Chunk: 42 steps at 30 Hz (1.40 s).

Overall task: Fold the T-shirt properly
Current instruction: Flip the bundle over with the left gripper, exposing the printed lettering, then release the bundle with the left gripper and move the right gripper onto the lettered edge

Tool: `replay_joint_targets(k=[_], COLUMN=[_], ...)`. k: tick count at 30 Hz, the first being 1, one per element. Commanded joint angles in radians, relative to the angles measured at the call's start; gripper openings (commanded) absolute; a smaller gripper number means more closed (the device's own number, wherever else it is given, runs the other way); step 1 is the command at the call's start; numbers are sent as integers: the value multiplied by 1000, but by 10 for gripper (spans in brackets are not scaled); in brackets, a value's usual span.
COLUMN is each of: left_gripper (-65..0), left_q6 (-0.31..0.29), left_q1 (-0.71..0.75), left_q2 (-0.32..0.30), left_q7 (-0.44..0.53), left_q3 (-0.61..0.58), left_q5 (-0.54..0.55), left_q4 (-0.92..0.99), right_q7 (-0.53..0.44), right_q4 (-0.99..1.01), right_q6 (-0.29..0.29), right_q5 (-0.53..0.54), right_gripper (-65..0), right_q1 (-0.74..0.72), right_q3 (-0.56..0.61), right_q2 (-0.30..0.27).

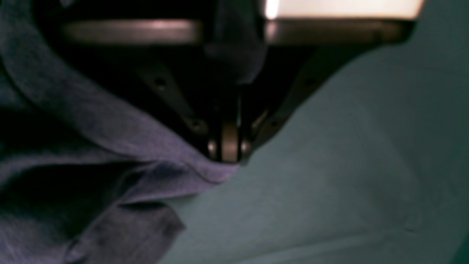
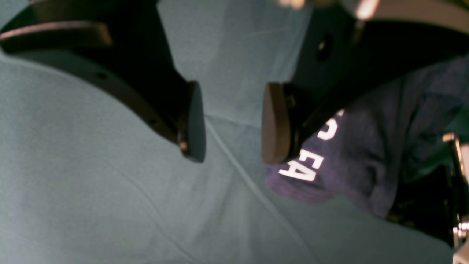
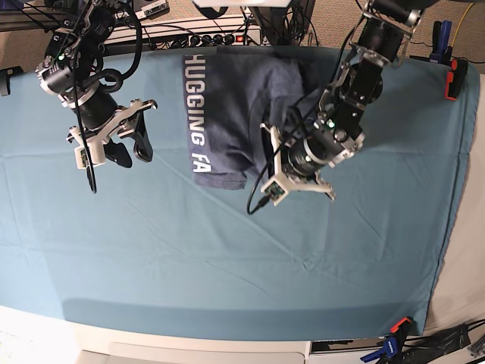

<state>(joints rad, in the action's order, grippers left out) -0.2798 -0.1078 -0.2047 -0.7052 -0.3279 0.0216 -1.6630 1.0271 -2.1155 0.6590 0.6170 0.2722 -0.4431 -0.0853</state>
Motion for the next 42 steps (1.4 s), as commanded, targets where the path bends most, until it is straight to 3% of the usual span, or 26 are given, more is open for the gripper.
replay_joint_targets(k=[1, 6, 12, 16, 19, 23, 24, 27, 29, 38, 41, 42], left_gripper=[-650, -650, -650, -650, -650, -650, -626, -445, -397, -395, -396, -396], left_q6=[10, 11, 11, 29, 80, 82, 82, 81, 81, 68, 43, 44], left_q1=[-24, -28, -28, -28, -28, -28, -28, -28, -28, -28, -29, -29], left_q2=[2, 2, -2, -36, -68, -101, -106, -111, -111, -109, -111, -111], left_q7=[18, 10, -23, -27, -35, -39, -40, -45, -47, -124, -143, -143], left_q3=[4, 4, 4, 4, 4, 4, 4, 4, 4, 4, 6, 13], left_q5=[-8, -13, -109, -132, -171, -182, -177, -125, -90, 70, 65, 38], left_q4=[-16, -16, -16, -16, -16, -16, -16, -16, -16, -31, -49, -58], right_q7=[-32, -32, -31, -31, -32, -32, -32, -32, -32, -32, 9, 42], right_q4=[-18, -18, -18, -18, -18, -18, -18, -18, -18, -18, -18, -18], right_q6=[5, 5, 5, 3, -14, -21, -21, -21, -21, -21, -12, 20], right_q5=[17, 17, 17, 14, 10, 10, 10, 10, 10, 12, 74, 113], right_gripper=[-390, -390, -390, -390, -390, -390, -390, -390, -390, -390, -390, -390], right_q1=[-6, -6, -6, -6, -6, -6, -6, -6, -6, -6, -6, -5], right_q3=[-3, -3, -3, -3, -3, -3, -3, -3, -3, -3, 11, 31], right_q2=[-9, -9, -9, -9, -9, -9, -9, -9, -9, -9, -9, -9])
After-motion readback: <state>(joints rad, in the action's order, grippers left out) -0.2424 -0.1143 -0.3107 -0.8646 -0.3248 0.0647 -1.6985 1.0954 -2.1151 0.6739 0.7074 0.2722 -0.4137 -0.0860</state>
